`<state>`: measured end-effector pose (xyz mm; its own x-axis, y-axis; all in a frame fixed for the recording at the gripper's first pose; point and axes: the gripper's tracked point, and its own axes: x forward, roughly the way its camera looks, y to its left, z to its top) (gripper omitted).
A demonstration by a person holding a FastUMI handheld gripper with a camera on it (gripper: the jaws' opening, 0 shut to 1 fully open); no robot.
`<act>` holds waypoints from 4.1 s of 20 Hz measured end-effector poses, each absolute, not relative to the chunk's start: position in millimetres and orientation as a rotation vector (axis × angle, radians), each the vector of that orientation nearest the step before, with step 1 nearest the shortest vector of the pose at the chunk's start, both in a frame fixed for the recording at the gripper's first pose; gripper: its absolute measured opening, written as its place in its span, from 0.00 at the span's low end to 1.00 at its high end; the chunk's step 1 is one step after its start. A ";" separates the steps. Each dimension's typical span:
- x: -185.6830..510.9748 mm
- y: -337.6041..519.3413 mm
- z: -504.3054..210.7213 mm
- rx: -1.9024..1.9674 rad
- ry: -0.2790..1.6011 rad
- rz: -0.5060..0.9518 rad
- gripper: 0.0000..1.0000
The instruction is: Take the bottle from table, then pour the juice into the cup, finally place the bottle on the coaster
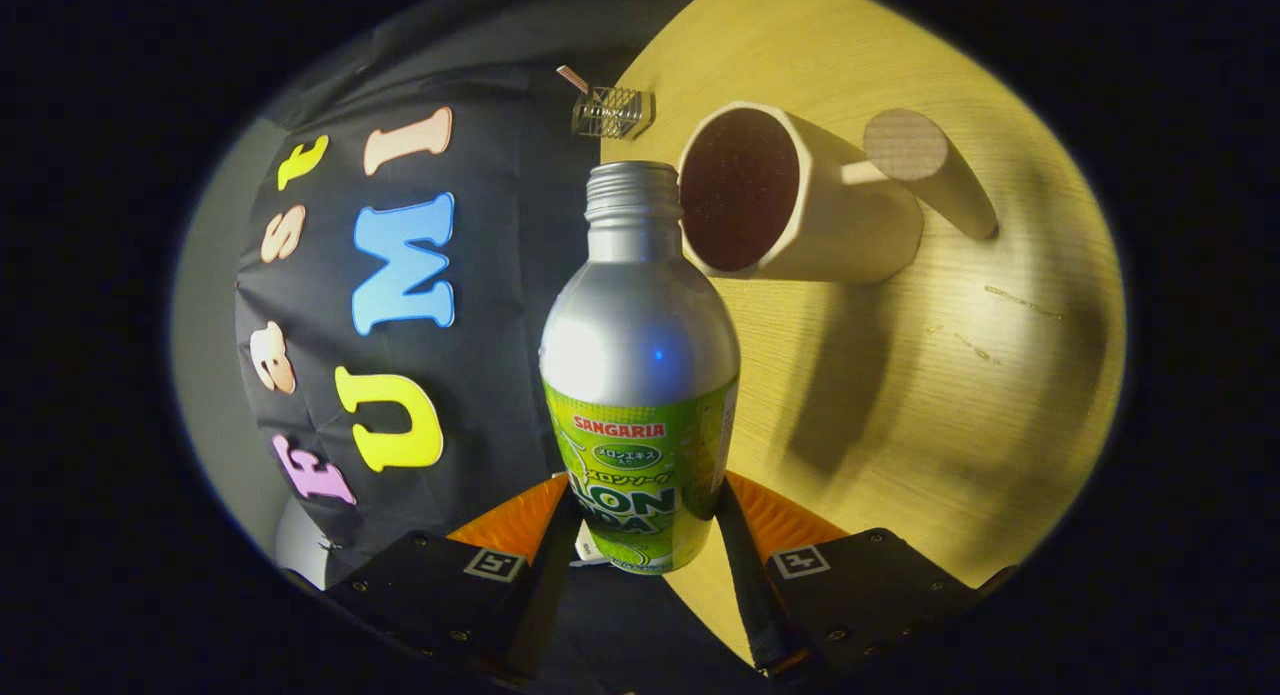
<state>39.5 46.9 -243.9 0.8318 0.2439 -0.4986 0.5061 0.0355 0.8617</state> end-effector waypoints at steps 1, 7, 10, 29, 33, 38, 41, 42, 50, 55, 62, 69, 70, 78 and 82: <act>37.1 47.2 -248.0 1.506 0.623 -0.211 0.75; 33.2 44.4 -267.9 1.294 0.651 -0.211 0.75; 34.2 42.0 -269.5 1.190 0.637 -0.213 0.75; 82.9 44.5 -274.7 0.554 0.561 -0.237 0.75; 101.9 50.3 -276.1 0.415 0.560 -0.221 0.75; 130.3 46.0 -281.7 0.283 0.555 -0.221 0.75; 145.8 41.7 -289.1 0.264 0.551 -0.225 0.75; 149.8 40.2 -292.6 0.259 0.548 -0.227 0.75; 179.4 33.4 -308.2 0.159 0.549 -0.183 0.75; 183.0 33.4 -316.7 0.132 0.557 -0.168 0.76; 181.5 37.1 -325.2 0.095 0.565 -0.153 0.79; 167.2 33.3 -325.4 0.056 0.607 -0.163 0.97; 163.3 36.0 -320.0 0.057 0.604 -0.154 0.97; 119.6 38.6 -217.9 0.091 0.439 -0.094 0.97; 98.3 32.1 -161.0 0.079 0.353 -0.063 0.97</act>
<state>98.3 32.1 -161.0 0.9365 -0.0476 -0.3474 0.0751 0.9950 0.0662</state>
